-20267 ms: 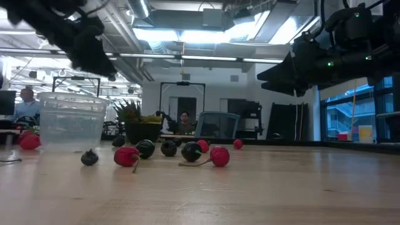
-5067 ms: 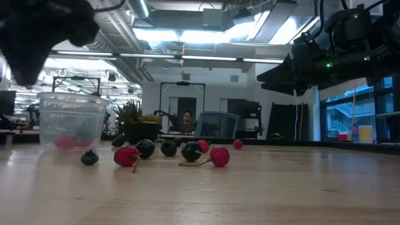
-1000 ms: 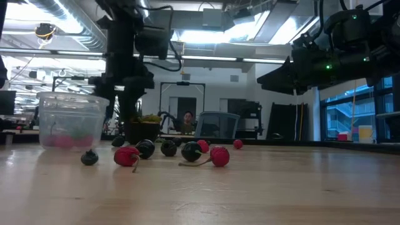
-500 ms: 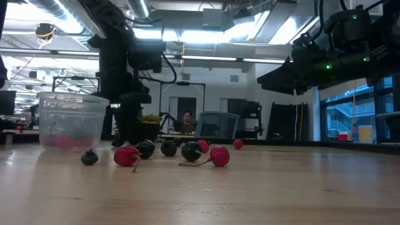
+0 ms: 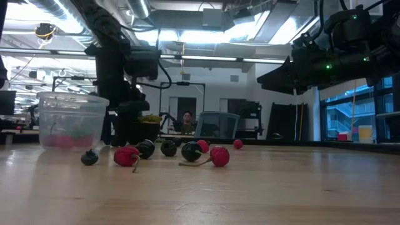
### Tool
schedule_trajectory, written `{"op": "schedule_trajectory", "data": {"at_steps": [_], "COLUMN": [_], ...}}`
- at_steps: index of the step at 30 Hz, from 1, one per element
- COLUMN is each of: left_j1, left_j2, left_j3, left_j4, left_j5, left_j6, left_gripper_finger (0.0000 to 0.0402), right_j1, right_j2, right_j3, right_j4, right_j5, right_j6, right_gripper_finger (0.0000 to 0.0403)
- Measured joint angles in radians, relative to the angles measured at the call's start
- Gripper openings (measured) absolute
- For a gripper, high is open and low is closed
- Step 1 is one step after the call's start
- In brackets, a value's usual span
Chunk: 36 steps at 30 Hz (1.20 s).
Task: Pick and placing Produce into tupperware
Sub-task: Put the blackberry into the transparent container
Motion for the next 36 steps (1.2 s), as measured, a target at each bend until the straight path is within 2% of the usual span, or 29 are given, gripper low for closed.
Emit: {"op": "schedule_trajectory", "data": {"at_steps": [18,29,36], "left_j1": [0.000,0.000,-0.014], "left_j2": [-0.002,0.003,0.003], "left_j3": [-0.010,0.016,0.095], "left_j4": [0.020,-0.023,-0.152], "left_j5": [0.020,0.067,0.087], "left_j6": [-0.002,0.030,0.057], "left_gripper_finger": [0.0169,0.0082,0.0082], "right_j1": [0.000,0.000,0.000], "right_j2": [0.000,0.000,0.000], "right_j3": [0.000,0.000,0.000], "right_j4": [-0.001,-0.001,-0.001], "right_j5": [0.000,0.000,0.000], "right_j6": [-0.024,-0.024,-0.025], "right_gripper_finger": [0.0314,0.0314,0.0314]}}
